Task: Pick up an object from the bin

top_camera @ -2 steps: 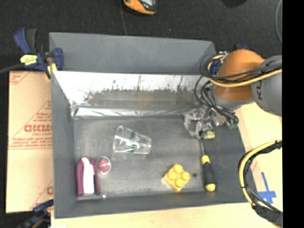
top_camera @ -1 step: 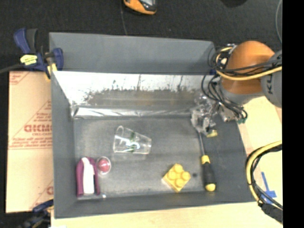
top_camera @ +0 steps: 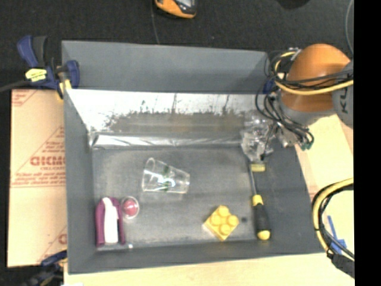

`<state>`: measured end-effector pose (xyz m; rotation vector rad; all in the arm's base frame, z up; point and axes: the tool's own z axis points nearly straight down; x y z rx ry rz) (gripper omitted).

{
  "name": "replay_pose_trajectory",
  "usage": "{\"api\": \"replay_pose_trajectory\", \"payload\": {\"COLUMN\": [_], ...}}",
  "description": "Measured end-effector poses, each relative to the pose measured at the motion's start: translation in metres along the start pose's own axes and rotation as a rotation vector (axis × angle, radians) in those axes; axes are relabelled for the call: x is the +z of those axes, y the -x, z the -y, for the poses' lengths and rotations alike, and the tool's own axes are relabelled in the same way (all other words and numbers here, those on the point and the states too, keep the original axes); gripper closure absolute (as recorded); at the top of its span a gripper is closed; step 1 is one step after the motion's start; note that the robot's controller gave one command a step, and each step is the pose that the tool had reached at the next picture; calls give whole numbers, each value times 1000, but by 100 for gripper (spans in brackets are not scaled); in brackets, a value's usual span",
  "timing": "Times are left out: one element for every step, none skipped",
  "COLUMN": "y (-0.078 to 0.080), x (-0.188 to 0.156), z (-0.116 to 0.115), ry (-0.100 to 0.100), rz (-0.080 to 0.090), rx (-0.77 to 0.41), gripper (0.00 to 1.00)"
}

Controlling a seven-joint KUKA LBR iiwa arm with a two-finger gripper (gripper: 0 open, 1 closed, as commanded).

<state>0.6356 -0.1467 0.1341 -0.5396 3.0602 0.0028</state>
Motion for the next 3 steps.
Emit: {"api": "replay_pose_trajectory", "payload": {"y": [-1,1,2], "x": [-15,-47,-65], "z": [-2,0,1], "ry": [7,1,-2], "rz": [-9,-1,3], "rx": [1,3,4], "gripper": [100,100,100]}}
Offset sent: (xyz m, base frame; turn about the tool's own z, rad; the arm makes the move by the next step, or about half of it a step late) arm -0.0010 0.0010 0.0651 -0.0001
